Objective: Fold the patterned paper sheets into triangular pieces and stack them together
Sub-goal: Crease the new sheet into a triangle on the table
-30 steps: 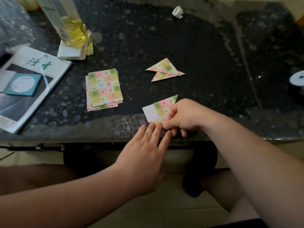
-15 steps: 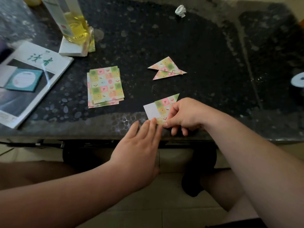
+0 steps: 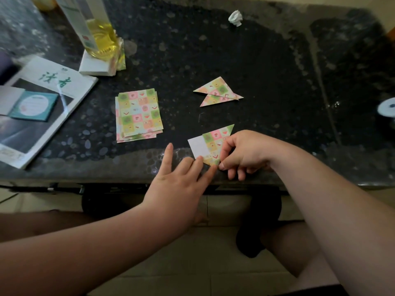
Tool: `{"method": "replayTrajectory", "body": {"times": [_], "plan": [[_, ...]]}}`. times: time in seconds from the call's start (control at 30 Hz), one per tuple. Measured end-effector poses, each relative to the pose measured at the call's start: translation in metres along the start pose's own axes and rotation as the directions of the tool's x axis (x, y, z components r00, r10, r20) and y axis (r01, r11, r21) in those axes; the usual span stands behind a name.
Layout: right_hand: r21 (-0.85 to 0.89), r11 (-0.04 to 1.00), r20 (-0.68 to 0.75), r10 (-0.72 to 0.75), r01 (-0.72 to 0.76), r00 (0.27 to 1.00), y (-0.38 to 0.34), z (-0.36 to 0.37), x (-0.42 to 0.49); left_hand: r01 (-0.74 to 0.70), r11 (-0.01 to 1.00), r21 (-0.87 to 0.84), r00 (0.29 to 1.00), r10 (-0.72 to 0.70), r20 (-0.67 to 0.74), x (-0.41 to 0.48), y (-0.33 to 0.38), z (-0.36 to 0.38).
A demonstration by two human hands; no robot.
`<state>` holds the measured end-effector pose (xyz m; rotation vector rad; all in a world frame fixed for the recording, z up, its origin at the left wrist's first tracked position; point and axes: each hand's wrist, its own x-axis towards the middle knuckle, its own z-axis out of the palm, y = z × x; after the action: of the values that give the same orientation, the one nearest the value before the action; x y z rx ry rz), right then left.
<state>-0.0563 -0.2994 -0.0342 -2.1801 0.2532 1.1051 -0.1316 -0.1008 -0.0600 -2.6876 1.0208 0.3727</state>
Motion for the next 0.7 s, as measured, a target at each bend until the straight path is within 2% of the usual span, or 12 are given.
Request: {"method": "replayTrajectory", "body": {"times": [0.23,0.57,0.63,0.7], "plan": [[0.038,0.999,-0.014,0.020,-0.020,1.000,0.002,0.000,0.001,0.017,1.000,-0.019,1.000,-0.016,0.021,-0.009,-0.007,-0.003],[0.035,0.999,-0.051,-0.014,0.015,0.999,0.004,0.006,-0.003,0.139,0.987,-0.083,0.989,-0.134,0.068,-0.016,-0.026,-0.020],[0.033,0.999,-0.057,-0.027,0.029,0.998,0.004,0.007,-0.005,0.123,0.984,-0.126,0.989,-0.112,0.094,-0.019,-0.026,-0.024],[0.013,0.999,-0.076,-0.042,0.043,0.996,0.002,0.008,-0.008,0.116,0.962,-0.249,0.993,-0.106,0.053,-0.020,-0.026,-0.029]]}}
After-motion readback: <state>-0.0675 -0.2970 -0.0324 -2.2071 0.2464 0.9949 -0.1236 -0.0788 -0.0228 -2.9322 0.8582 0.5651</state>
